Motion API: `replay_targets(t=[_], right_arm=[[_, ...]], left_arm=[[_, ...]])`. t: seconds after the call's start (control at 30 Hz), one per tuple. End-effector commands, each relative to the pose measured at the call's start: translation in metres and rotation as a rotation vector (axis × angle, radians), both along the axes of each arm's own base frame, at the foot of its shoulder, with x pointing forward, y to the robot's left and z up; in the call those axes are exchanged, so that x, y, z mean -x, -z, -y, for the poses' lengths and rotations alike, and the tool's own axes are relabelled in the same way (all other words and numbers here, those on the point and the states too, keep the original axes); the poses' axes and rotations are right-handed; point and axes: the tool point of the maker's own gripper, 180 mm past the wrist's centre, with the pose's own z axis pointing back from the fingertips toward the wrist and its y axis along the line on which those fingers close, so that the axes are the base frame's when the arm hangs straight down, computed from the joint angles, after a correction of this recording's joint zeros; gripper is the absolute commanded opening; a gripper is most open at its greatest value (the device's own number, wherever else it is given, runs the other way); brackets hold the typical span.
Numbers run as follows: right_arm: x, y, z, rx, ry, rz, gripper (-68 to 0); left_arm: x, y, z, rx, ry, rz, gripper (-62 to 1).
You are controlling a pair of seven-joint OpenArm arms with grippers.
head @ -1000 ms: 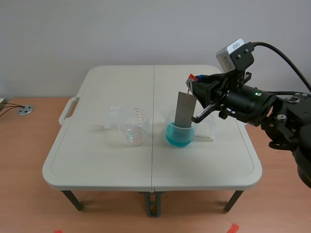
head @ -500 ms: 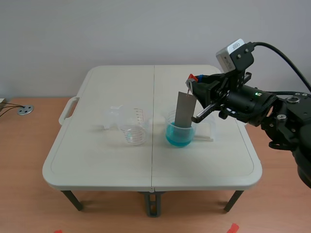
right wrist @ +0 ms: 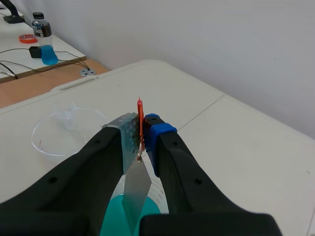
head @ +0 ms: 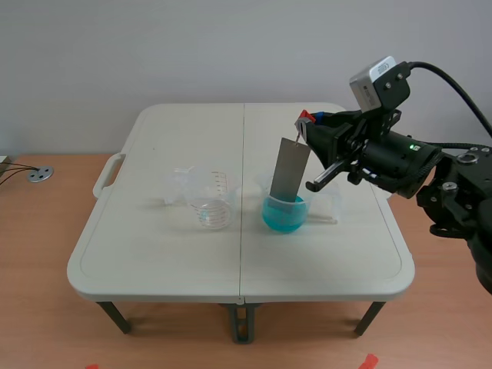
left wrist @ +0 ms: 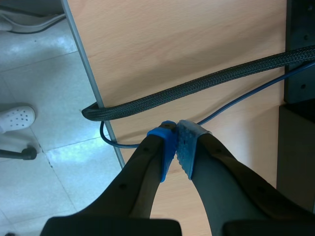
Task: Hold the metal plate by the orange handle, dip it into the blue solution, take it out and point at it, then put the plate back in the beaker on the left.
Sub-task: 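Hold the plate still in the solution, then raise the plate and point at it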
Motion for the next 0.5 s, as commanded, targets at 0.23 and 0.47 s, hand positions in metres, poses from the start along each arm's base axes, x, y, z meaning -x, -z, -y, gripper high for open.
replay_targets(t=[0.23, 0.47], right_arm=[[0.000, -0.040, 0.001, -0.023, -0.040, 0.094, -66.2], [0.003, -0.055, 0.000, -0.015, -0.042, 0.118, -66.2]], left_arm=[[-0.010, 0.001, 0.002, 0.008, -0.004, 0.020, -59.4], [-0.035, 0.003, -0.002, -0.004, -0.009, 0.057, -59.4]])
